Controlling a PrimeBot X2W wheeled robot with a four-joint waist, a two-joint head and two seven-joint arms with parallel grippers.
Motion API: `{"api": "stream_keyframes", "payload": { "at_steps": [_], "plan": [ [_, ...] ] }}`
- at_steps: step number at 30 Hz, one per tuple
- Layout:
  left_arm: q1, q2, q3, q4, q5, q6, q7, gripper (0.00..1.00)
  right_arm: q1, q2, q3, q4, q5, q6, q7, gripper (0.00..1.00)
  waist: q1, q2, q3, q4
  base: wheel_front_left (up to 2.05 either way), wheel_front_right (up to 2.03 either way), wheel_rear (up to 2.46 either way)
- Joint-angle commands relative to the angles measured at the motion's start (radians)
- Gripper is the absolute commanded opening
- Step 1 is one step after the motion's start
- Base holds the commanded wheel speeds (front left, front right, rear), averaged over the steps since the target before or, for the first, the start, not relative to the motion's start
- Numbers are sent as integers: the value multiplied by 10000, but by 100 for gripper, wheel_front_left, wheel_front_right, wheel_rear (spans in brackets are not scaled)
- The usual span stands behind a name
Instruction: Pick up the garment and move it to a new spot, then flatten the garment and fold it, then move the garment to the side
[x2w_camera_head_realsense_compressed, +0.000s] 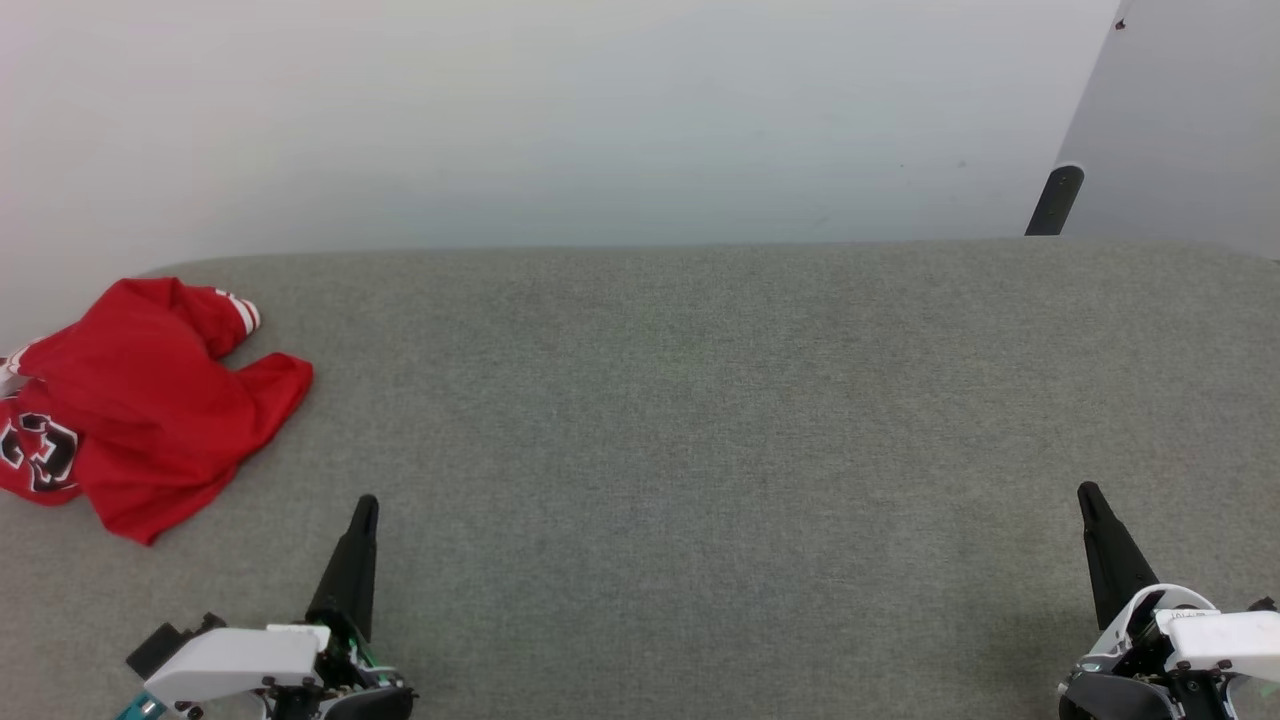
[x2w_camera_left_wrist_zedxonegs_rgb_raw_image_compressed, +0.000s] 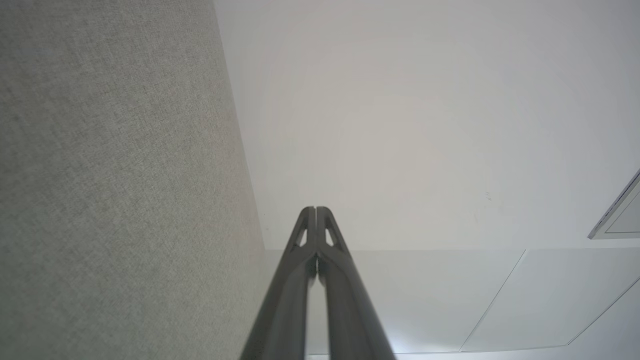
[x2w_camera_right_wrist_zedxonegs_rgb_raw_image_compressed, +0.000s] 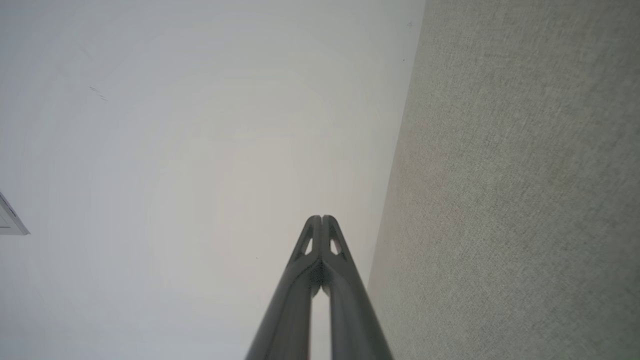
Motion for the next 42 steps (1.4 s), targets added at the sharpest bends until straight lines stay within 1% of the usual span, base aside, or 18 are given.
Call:
{"api": "stream_keyframes", "payload": {
  "at_steps": [1, 17, 18, 23, 42],
  "plan": [
    [-88, 12, 18, -18, -36, 15, 15, 0, -25, 26, 33, -1, 47, 4, 11, 0, 0, 0, 0, 0, 0, 0, 0],
    [-88, 12, 20, -18, -36, 15, 15, 0, -25, 26, 33, -1, 47, 4, 11, 0, 0, 0, 0, 0, 0, 0, 0],
    [19, -6, -4, 30, 2, 0, -2, 100, 7, 0, -1, 30, -2, 0, -2, 100, 0, 0, 0, 0, 0, 0, 0],
    [446, -108, -58, 422, 1, 0, -16, 100, 349, 44, 10, 439, -7, -2, -19, 100, 0, 0, 0, 0, 0, 0, 0],
    [651, 2, -442, -425, 103, 80, -516, 100, 132, -32, 834, 234, -307, -1, -752, 100, 0, 0, -30, 1, 0, 0, 0]
  ]
}}
